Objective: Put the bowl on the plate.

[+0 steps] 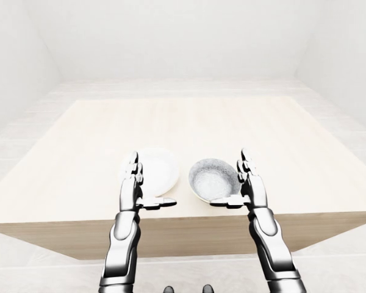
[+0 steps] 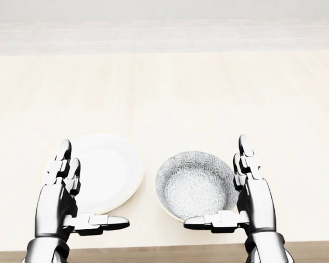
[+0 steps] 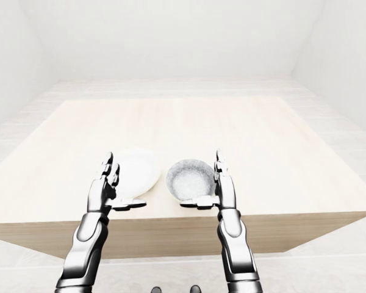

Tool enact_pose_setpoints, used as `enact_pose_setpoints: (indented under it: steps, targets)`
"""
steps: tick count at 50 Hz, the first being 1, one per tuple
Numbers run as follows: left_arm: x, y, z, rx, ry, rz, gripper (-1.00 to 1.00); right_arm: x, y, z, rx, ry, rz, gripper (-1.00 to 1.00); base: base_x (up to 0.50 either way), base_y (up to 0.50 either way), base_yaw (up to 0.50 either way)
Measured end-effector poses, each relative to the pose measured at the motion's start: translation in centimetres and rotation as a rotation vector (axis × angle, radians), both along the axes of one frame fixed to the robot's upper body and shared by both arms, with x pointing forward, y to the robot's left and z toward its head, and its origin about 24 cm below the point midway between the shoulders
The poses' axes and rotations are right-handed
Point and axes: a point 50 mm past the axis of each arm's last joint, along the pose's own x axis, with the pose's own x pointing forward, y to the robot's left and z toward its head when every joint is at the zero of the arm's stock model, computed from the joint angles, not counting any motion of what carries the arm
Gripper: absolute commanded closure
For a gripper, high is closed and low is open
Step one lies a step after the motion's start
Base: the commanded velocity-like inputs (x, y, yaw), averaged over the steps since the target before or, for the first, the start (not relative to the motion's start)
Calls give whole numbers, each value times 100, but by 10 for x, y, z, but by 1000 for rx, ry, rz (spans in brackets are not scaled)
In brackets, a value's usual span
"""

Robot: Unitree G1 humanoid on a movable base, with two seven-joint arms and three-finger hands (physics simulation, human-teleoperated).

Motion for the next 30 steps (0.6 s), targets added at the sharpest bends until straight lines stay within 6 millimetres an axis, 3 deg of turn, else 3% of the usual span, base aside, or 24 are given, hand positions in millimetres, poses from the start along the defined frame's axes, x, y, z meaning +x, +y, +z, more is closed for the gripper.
enact_pose_setpoints:
  steps: [14, 30]
  targets:
    - [-2, 7, 1, 35, 3, -10, -100, -2, -3, 2, 14, 12, 14, -100, 0, 0, 0]
    - [-16, 12, 19, 41, -37, -16, -100, -10, -3, 22, 1, -37, 20, -100, 0, 0, 0]
